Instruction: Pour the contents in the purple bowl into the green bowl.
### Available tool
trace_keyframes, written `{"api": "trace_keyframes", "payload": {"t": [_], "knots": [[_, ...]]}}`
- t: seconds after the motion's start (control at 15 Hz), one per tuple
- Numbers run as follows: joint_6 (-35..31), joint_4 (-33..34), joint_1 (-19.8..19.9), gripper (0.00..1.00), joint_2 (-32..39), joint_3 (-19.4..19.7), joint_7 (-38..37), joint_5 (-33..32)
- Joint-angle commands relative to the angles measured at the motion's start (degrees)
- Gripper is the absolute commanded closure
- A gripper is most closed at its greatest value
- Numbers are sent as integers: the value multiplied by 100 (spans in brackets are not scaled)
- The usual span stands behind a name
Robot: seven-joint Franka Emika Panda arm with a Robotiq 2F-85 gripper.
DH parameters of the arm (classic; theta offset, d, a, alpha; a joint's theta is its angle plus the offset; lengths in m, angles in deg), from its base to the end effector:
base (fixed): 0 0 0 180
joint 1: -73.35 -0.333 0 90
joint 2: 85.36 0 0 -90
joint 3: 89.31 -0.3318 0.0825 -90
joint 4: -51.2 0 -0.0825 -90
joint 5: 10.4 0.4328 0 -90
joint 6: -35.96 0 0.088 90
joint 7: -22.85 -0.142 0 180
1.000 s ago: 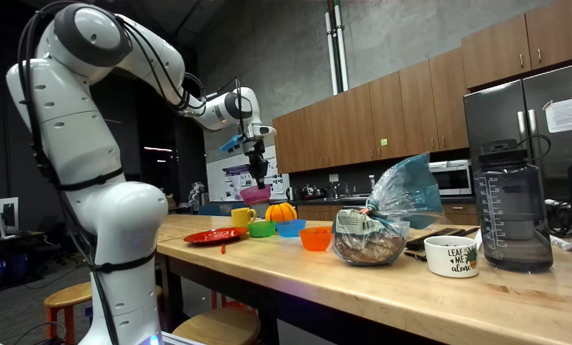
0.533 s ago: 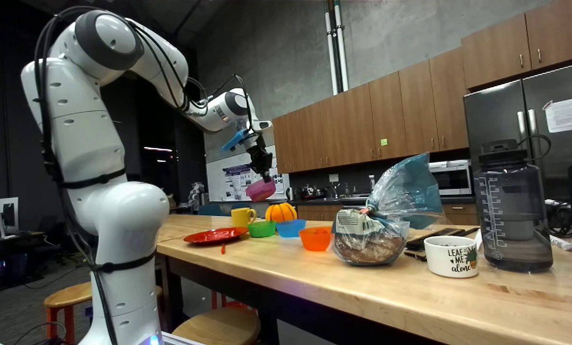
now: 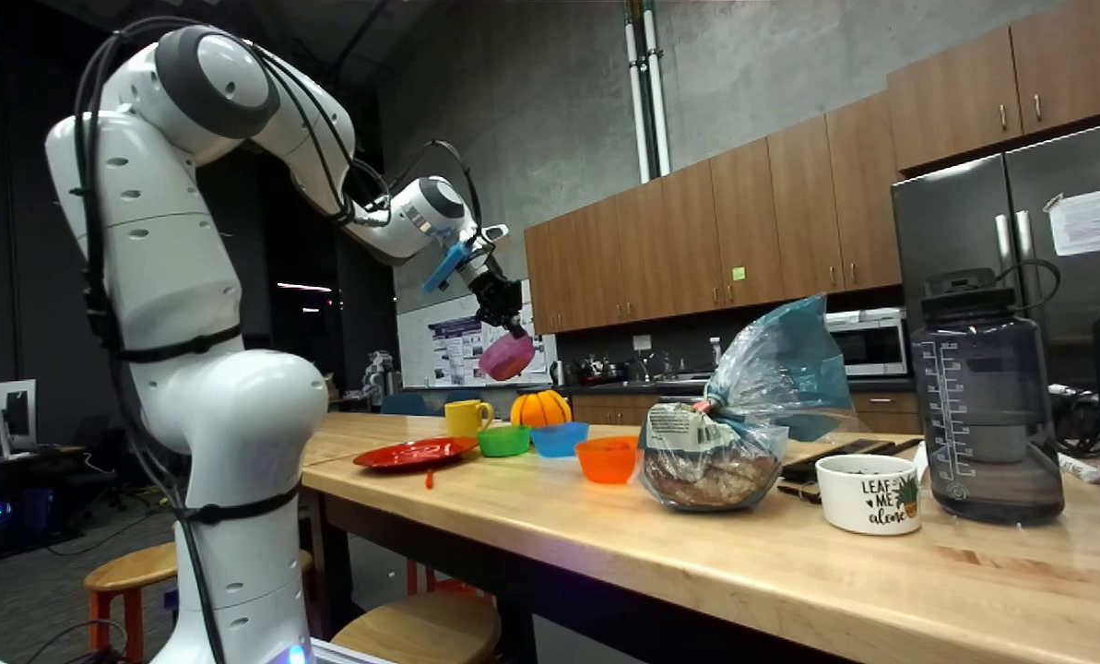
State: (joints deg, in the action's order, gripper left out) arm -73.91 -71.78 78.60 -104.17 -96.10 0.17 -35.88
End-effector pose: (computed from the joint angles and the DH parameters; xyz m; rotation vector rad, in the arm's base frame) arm 0.5161 -0.0266 0.5254 2.6770 -0.3229 0.2569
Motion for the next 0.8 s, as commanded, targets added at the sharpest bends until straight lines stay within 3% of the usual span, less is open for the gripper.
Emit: {"api": "trace_keyframes", "payload": {"t": [0.0, 0.73], "knots": [[132, 183, -80, 99, 114, -58, 72, -429], [-567, -2, -173, 99, 489, 19, -191, -452]]}}
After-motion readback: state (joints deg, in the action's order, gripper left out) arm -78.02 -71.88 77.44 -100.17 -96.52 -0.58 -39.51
